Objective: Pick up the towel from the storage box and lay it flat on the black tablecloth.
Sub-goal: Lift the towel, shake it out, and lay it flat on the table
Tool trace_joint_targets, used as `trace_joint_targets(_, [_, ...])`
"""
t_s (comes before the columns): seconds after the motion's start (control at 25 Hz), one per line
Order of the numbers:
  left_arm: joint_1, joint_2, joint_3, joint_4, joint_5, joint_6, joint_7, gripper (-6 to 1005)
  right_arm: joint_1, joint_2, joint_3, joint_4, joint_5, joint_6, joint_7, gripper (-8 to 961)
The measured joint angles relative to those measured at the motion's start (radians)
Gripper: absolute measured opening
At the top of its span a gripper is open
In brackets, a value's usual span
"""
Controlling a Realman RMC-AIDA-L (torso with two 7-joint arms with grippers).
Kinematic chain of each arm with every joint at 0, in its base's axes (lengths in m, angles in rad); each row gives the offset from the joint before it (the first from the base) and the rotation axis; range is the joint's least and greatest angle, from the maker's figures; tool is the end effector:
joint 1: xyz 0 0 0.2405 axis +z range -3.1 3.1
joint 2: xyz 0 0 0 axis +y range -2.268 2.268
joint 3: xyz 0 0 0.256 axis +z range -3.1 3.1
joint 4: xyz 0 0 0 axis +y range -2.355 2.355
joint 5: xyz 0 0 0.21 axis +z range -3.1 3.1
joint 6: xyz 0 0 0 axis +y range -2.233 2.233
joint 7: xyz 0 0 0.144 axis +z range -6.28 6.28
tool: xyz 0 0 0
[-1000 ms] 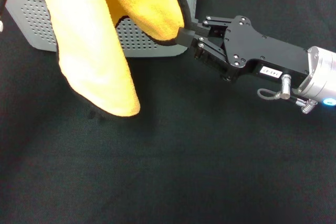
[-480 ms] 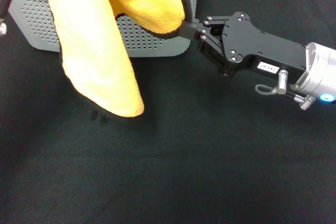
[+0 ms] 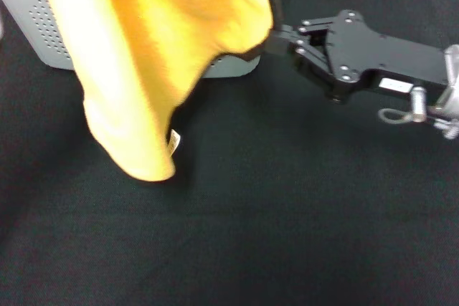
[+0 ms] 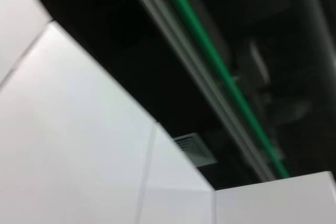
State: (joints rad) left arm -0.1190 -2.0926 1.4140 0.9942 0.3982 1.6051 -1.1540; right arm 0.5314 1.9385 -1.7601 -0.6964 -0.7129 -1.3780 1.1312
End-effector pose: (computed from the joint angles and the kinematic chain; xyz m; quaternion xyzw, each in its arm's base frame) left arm -0.1828 0.2736 0.0979 -0.6581 -0.0599 -0.7046 0.2586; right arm 0.1477 0.3337 -0.0183 -0.8895 0.0671 0.4462 0.0720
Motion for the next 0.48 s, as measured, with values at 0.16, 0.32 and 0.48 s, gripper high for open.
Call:
trace_joint_targets(0.16, [0.000, 0.008, -0.111, -0.111, 0.080, 0.091, -0.084, 15, -0.091, -0.043, 0.058, -0.185, -0.123, 0.014, 0.106, 0])
trace_joint_targets(0.32, [0.006, 0.010, -0.207, -0.189, 0.180, 0.190, -0.104, 16, -0.226, -0.018, 0.228, -0.420, -0.349, -0.014, 0.257, 0])
trace_joint_targets(0.48, [0.020, 0.015, -0.235, -0.222, 0.256, 0.265, -0.109, 16, -0.311, 0.041, 0.350, -0.571, -0.506, -0.080, 0.361, -1])
